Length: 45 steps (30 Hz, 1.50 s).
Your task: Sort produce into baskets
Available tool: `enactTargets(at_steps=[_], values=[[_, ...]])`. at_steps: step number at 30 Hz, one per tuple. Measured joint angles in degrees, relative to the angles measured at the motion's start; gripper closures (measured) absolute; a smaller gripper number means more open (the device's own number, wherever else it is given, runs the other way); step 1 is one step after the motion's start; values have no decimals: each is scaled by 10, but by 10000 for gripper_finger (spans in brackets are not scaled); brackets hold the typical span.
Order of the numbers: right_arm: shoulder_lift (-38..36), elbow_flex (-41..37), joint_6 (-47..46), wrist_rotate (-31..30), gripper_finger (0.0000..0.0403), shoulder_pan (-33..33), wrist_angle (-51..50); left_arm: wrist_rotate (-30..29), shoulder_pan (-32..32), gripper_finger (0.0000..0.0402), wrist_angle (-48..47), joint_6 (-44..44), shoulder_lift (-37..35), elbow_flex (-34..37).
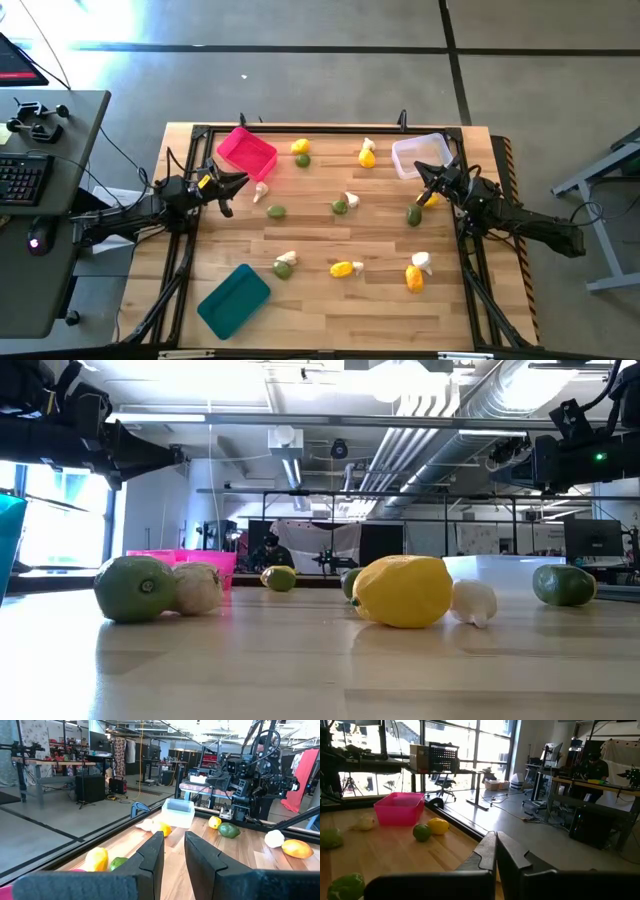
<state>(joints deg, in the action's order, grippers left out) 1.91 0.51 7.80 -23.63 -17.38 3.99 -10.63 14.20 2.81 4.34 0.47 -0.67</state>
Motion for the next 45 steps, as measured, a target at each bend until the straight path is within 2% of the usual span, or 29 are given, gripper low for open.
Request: enactTargets(at_steps=[27, 34, 45], values=[[0, 0, 2, 0, 402, 0, 0, 0, 0, 339, 0, 0, 0, 0], [0, 0, 65, 0, 402, 0, 0, 0, 0, 339, 0, 0, 0, 0], [0, 2, 37, 0, 402, 0, 16, 0, 0, 339, 0, 0, 0, 0]])
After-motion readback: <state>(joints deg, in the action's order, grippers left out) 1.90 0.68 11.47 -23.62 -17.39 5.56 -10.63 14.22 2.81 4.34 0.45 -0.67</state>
